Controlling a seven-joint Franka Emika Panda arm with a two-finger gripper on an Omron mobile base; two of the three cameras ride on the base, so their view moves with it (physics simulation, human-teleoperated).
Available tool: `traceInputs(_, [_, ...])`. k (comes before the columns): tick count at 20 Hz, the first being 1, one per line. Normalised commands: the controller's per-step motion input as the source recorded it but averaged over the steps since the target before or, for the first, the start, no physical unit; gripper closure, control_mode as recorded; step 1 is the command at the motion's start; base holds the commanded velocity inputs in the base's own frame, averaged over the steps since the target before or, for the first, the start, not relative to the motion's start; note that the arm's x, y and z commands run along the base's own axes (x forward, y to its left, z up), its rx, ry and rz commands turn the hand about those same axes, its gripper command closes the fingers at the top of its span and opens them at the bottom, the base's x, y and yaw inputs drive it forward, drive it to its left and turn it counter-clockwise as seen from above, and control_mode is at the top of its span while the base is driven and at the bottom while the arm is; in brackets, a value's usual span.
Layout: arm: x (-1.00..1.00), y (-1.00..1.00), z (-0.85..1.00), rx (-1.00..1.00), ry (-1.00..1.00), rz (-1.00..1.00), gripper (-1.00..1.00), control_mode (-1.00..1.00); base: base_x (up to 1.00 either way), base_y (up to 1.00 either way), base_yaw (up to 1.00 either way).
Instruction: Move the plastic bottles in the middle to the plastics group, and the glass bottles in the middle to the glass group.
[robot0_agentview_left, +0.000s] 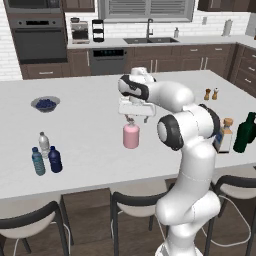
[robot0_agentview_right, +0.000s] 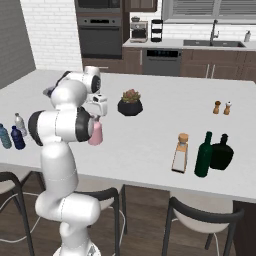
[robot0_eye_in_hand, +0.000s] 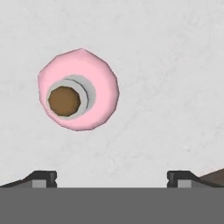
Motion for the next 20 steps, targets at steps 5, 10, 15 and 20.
traceInputs(5, [0.31,0.06,-0.29,-0.04,-0.02,0.00,-1.00,-1.00,0.00,0.00,0.00])
traceInputs(10, [0.35,0.03,-0.23,-0.03,-0.02,0.00,-1.00,-1.00,0.00,0.00,0.00])
traceInputs(15, [0.32,0.05,-0.12,-0.02,-0.02,0.00,-1.00,-1.00,0.00,0.00,0.00])
traceInputs(20, [0.16,0.03,-0.08,0.00,-0.04,0.00,-1.00,-1.00,0.00,0.00,0.00])
